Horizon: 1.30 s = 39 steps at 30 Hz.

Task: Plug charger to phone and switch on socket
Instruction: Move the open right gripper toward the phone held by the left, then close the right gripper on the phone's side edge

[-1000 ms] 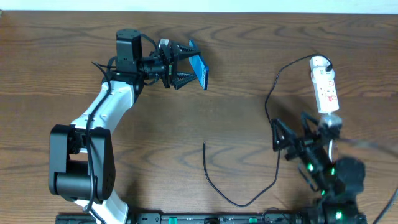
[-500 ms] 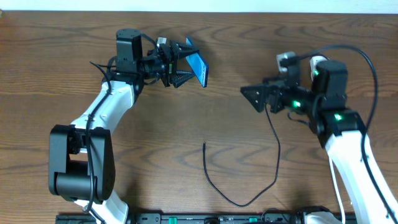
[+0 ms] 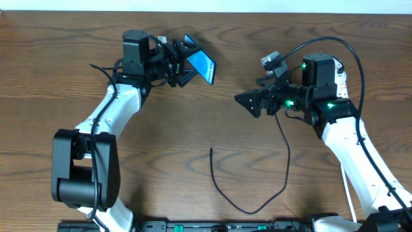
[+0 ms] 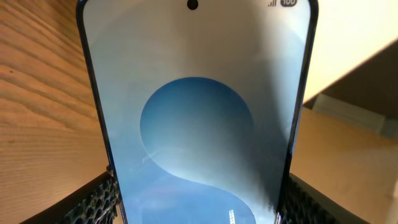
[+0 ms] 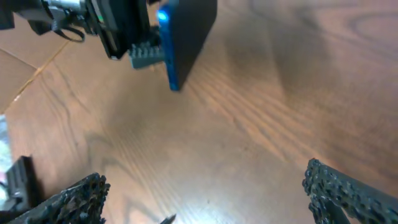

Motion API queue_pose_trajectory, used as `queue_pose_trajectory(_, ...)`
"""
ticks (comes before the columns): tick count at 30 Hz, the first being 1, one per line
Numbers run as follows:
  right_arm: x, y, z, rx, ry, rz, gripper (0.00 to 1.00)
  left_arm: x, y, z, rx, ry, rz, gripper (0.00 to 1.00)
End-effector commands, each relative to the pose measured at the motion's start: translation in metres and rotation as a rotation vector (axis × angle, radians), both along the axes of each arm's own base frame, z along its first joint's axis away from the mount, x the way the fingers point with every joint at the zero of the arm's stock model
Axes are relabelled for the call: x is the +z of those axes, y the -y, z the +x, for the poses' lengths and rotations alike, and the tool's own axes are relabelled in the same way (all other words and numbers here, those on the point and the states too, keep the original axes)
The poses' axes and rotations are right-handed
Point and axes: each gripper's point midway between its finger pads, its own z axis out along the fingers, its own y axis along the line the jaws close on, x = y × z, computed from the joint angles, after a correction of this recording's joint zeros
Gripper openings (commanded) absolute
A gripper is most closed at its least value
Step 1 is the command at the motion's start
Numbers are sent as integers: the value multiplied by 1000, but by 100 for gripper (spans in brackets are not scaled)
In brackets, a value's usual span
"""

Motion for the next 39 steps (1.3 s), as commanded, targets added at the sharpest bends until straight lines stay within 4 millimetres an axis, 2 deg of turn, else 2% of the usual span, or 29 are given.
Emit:
queue_pose_trajectory(1, 7, -6, 8, 13, 67, -26, 99, 15, 12, 4, 19, 50, 27, 7)
queue_pose_trajectory(6, 6, -11, 16, 7, 77, -7, 99, 13, 23, 2, 41, 22, 29, 7)
queue_pose_trajectory(11, 11, -18, 25, 5, 107, 23, 99, 15, 24, 4, 51, 18, 21, 7)
queue_pose_trajectory(15, 8, -24, 33, -11, 90, 55, 99, 15, 24, 4, 58, 5, 13, 7)
queue_pose_trajectory(26, 0, -51, 37, 41, 117, 75, 99, 15, 26, 3, 71, -40, -14, 7)
queue_pose_trajectory(31, -9, -48, 44, 10, 114, 51, 99, 15, 34, -1, 59, -51, -20, 7)
queue_pose_trajectory(39, -8, -48, 45, -13, 91, 68, 99, 15, 36, -2, 54, -50, -20, 7)
